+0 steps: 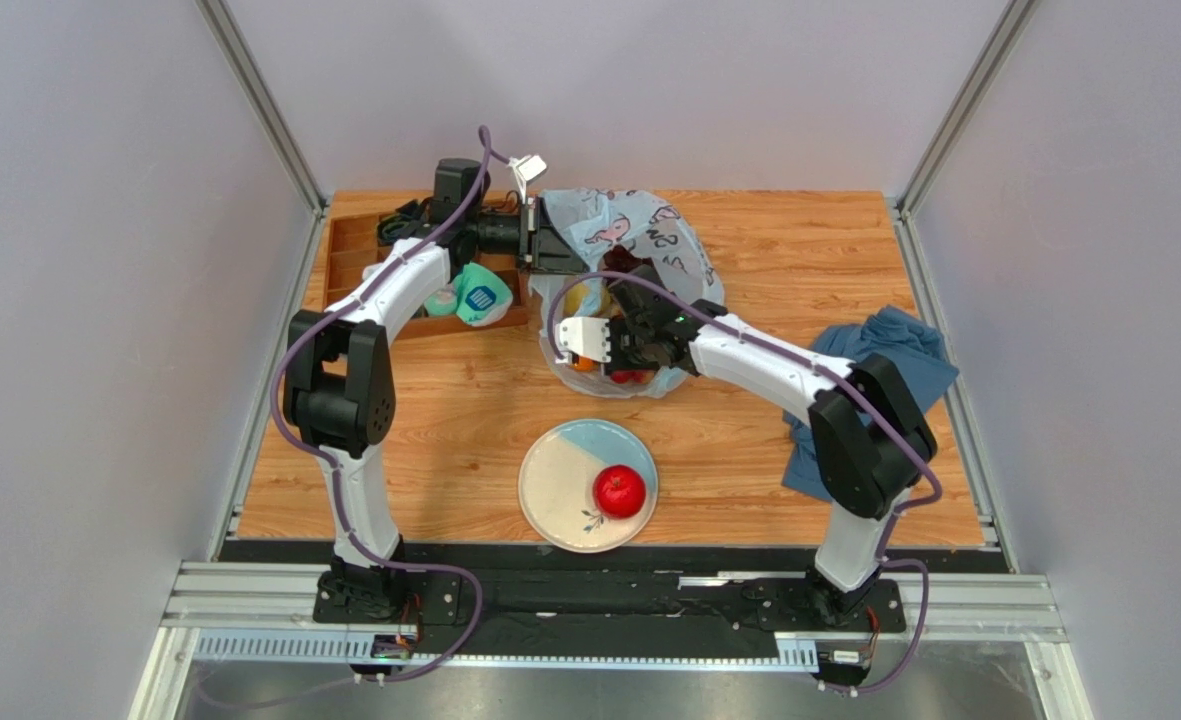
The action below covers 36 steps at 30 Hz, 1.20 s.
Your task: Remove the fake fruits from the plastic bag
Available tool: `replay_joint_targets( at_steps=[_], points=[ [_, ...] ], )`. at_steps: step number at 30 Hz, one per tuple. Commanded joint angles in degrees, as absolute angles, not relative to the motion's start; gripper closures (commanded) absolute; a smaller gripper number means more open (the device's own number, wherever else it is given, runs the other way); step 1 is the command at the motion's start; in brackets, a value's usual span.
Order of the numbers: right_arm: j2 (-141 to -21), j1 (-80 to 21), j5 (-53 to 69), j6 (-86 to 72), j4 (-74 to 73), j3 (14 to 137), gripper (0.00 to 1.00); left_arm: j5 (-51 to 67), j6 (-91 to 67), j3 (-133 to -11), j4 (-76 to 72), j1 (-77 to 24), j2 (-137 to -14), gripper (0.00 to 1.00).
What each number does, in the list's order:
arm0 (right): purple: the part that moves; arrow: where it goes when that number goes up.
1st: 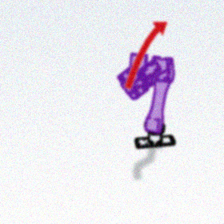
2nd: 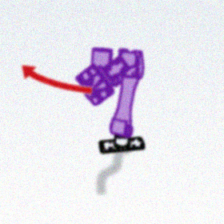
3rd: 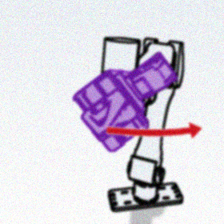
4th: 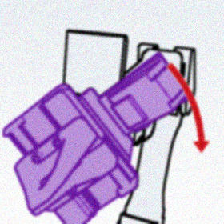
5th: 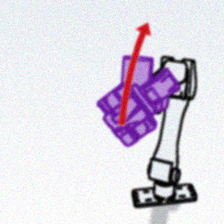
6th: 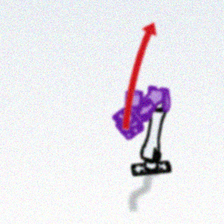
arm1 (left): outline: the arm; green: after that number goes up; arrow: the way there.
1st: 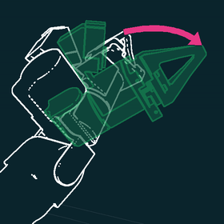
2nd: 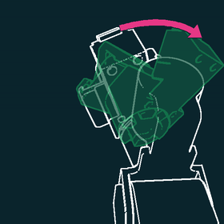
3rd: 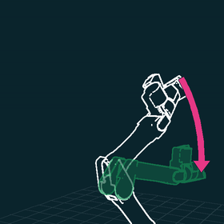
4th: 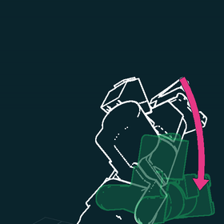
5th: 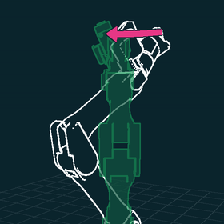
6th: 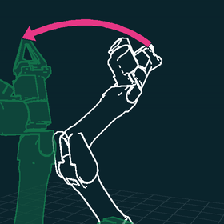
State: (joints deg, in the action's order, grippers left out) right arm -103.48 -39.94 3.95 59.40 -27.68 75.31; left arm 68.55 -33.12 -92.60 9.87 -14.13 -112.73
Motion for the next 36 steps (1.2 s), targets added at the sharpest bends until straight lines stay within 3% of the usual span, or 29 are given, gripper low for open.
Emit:
replay_joint_targets(
  at_steps=[1,6,14,25,27,36],
  points=[
    [-92.0,-40.3,9.2,53.5,-30.8,78.2,1.00,69.8,-33.2,-92.7,7.7,-14.0,-112.5,1.00],
    [-86.1,-40.6,18.1,49.7,-36.9,81.3,1.00,69.6,-33.4,-93.7,7.7,-14.0,-113.4,1.00],
    [-84.4,-49.5,22.8,45.4,-42.7,83.1,1.00,69.5,-32.9,-94.5,8.3,-13.9,-114.4,1.00],
    [-96.1,-55.5,28.2,45.4,-44.6,80.9,1.00,69.4,-32.3,-95.8,9.1,-13.3,-115.5,1.00],
    [-97.7,-56.3,27.1,45.9,-44.8,80.9,0.95,69.3,-32.3,-95.8,9.0,-13.3,-115.3,1.00],
    [-101.2,-56.8,23.6,44.3,-44.0,82.6,0.91,69.4,-32.5,-95.6,8.8,-13.3,-115.5,1.00]
  ],
)
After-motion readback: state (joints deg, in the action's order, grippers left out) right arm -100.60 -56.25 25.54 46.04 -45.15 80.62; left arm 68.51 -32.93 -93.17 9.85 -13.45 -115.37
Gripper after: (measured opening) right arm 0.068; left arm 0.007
